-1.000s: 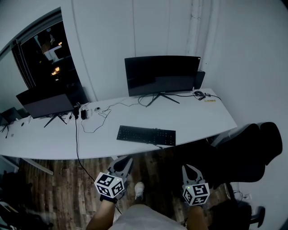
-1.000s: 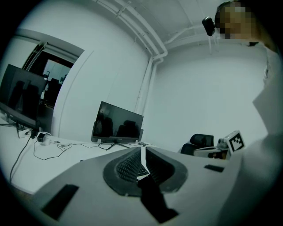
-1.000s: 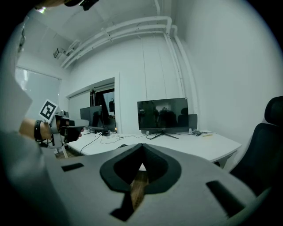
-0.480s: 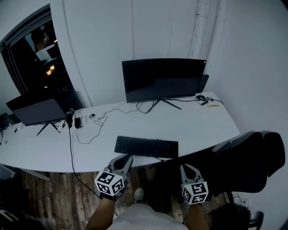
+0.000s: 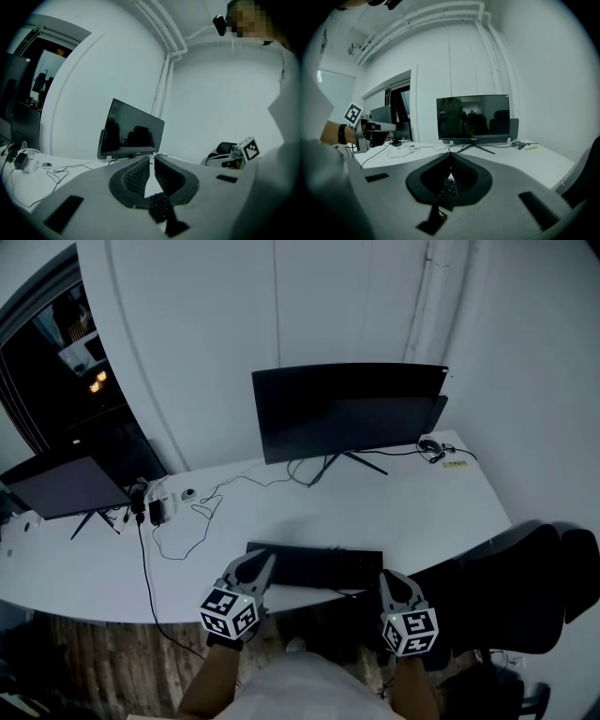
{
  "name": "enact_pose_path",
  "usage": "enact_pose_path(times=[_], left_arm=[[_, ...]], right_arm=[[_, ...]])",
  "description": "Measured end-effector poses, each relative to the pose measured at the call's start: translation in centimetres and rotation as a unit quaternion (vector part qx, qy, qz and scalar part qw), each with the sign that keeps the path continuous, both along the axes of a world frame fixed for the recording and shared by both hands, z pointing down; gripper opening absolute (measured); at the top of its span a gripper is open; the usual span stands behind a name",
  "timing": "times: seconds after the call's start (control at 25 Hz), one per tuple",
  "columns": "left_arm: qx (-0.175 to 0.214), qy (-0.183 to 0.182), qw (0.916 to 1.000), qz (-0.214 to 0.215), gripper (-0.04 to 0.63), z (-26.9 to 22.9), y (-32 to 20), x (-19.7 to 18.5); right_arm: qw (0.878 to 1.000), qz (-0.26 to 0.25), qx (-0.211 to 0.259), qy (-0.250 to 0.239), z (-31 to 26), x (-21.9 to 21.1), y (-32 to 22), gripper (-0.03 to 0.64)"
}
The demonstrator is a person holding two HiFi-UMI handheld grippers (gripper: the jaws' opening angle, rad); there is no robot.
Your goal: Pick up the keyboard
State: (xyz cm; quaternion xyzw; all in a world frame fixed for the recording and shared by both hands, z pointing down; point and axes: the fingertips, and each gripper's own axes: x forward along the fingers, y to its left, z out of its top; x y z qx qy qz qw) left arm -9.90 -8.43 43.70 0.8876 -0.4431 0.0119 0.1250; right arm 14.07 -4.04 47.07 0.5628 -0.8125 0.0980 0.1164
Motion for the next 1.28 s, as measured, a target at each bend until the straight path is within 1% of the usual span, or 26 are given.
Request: enact_pose_path(times=[0.24,0.36,0.52,0.84,1.08,1.28], left_arm=[[-0.012,-0.004,0.9999,0.003,0.031,1.4,-3.7,-1.3],[-0.019,-0.010,0.9997,0.008,0.031,2.3,-4.9,-2.0],[-0.029,-0.007,0.9995,0.005,0.031,3.3,-6.1,-3.2],[-0.052,-0.010,0.9986,-0.002,0.031,5.4,-6.8,-4.5],[-0.066,-0.015,0.9977,-0.007,0.031,6.7,-7.1,-4.3],[-0.087,-0.028,0.9957,-0.010,0.031,8.5,-7.5,-3.7]], right_arm=[[1.000,0.007,-0.018,0.003,1.3,-0.7,-3.3,0.003],[1.000,0.010,-0.026,0.007,2.1,-1.3,-4.5,0.003],[0.999,0.007,-0.039,0.017,3.1,-2.4,-5.7,0.009],[0.997,0.000,-0.066,0.025,5.3,-3.3,-6.3,0.015],[0.996,-0.011,-0.082,0.030,6.6,-3.2,-7.0,0.020],[0.994,-0.022,-0.102,0.034,8.1,-2.9,-8.1,0.025]])
